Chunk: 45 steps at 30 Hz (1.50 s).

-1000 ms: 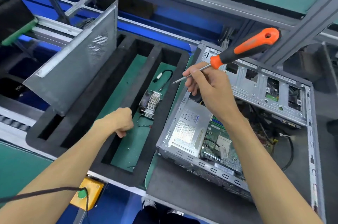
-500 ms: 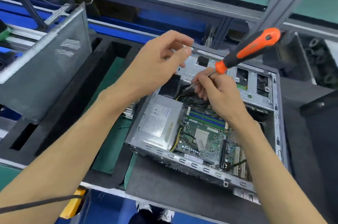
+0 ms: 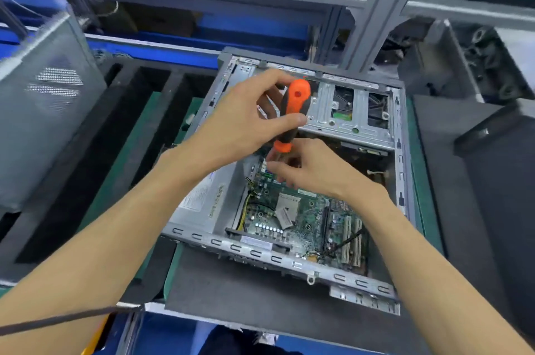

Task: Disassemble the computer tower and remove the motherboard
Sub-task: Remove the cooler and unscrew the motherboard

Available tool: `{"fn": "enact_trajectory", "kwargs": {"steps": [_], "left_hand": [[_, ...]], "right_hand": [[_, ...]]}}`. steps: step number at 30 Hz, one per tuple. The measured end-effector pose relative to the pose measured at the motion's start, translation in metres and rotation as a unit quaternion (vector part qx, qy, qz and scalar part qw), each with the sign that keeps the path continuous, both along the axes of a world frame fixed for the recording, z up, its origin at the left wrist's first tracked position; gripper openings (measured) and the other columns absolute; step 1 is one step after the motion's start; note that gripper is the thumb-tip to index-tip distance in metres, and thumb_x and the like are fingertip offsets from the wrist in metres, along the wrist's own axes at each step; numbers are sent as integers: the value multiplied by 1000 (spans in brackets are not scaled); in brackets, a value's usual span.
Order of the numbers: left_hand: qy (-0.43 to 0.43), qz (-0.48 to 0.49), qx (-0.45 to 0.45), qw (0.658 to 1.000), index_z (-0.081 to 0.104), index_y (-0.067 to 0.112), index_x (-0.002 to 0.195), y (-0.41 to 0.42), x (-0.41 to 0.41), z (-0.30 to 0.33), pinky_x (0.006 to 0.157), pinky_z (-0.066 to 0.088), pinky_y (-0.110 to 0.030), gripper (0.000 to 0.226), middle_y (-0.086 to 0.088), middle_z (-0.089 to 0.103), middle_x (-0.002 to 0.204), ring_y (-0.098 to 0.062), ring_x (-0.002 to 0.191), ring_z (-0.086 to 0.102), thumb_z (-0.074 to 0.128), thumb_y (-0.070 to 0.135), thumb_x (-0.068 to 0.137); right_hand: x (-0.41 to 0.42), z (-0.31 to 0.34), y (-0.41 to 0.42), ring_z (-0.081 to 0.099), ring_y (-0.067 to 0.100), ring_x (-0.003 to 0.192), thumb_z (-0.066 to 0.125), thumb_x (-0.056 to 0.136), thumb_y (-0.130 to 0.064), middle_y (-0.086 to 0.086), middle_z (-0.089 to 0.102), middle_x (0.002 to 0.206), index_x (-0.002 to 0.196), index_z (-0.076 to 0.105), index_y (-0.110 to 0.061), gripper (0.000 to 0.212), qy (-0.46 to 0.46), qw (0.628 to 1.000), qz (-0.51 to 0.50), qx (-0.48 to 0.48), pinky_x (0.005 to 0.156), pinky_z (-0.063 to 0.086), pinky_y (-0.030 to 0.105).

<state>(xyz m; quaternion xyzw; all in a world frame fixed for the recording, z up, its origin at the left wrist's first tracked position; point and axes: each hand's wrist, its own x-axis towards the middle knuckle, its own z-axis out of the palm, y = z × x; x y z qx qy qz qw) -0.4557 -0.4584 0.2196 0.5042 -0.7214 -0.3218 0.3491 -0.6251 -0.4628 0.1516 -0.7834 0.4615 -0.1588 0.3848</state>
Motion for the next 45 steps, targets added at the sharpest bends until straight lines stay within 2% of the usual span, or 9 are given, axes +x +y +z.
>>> {"fn": "enact_trajectory", "kwargs": {"steps": [3,8,11,14,22,28,33,37,45], "left_hand": [[7,-2,8,1000,64,24,116,7,2,-5,73,56,-40,39,1,67,89,-13,72,62,80,29,81],[36,23,62,997,65,25,118,9,20,-16,84,57,-39,23,0,72,95,-14,83,71,62,30,95],[-159,37,29,986,67,28,112,8,35,-31,85,55,-38,19,8,72,95,-11,89,68,55,24,98],[-358,-44,31,932,66,33,112,14,38,-44,79,48,-29,21,13,70,99,-12,96,64,54,27,95],[-567,-187,-16,802,66,26,106,13,-8,-60,84,39,-34,35,2,69,98,-22,94,64,65,53,83],[-650,-266,112,703,62,13,105,8,-42,-71,60,37,-32,18,-4,69,102,-23,87,63,65,23,90],[-657,-226,80,715,44,17,71,-6,-29,-67,67,41,-34,22,-4,62,86,-22,70,51,59,12,86],[-670,-209,-50,710,34,23,67,-12,-15,-75,90,31,-39,34,4,66,89,-20,89,57,64,29,83],[-529,-171,115,823,57,31,68,-31,-1,-71,61,38,-28,26,16,50,62,-13,64,51,77,46,75]], "right_hand": [[1,0,6,62,9,53,68,86,-54,1,71,71,86,58,-28,28,-48,998,-35,-8,62,57,37],[2,-3,4,66,23,61,66,95,-32,6,70,70,81,63,-14,23,-52,996,-53,-39,66,56,49],[-8,-2,-5,67,19,53,66,96,-31,7,71,69,84,64,-12,23,-67,991,-109,-42,66,58,49],[-16,-7,-8,70,17,52,68,95,-29,5,72,71,87,66,-11,21,-64,989,-133,-15,68,60,48],[-20,-5,-8,72,24,58,69,88,-56,6,72,66,78,69,-17,40,-125,970,-194,79,55,62,47],[-24,5,-6,59,11,42,51,90,-70,-2,63,51,76,65,-3,70,-109,964,-243,10,49,50,28],[-26,8,-5,46,17,49,56,95,-54,14,56,59,77,50,2,59,-113,967,-227,-15,59,42,33],[-31,11,-7,54,13,42,62,95,-49,11,65,57,71,57,-5,50,-163,959,-233,22,46,42,22],[-26,23,0,57,24,45,58,88,-34,11,69,62,74,52,-21,20,-242,954,-84,154,35,37,24]]}}
